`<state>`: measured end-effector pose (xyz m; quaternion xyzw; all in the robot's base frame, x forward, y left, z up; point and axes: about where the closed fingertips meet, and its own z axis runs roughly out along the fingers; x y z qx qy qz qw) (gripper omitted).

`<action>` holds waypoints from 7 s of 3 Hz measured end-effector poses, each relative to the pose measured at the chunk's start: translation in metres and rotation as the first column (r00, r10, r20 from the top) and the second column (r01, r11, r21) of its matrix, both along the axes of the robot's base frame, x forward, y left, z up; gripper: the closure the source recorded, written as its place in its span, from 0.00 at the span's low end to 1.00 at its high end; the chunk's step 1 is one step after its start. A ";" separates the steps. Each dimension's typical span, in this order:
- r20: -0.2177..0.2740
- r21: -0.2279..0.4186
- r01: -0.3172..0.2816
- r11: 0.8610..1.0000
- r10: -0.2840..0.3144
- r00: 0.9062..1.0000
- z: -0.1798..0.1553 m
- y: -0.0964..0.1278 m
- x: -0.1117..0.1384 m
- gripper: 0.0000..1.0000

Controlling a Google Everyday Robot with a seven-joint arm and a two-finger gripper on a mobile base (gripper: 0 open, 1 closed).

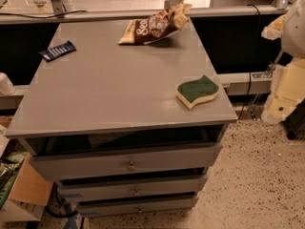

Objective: Move sponge near rxbar blueberry

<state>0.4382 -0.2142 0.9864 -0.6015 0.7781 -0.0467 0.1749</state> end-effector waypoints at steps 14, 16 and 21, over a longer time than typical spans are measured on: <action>0.098 0.322 -0.186 0.928 0.163 0.982 -0.101 0.127 0.168 1.00; 0.260 0.365 -0.338 0.868 0.254 0.932 -0.040 0.220 0.206 1.00; 0.385 0.466 -0.465 0.753 0.301 0.873 -0.031 0.350 0.258 1.00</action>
Offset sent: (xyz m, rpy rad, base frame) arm 0.0694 0.0594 -0.0573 0.1272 -0.0714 0.0264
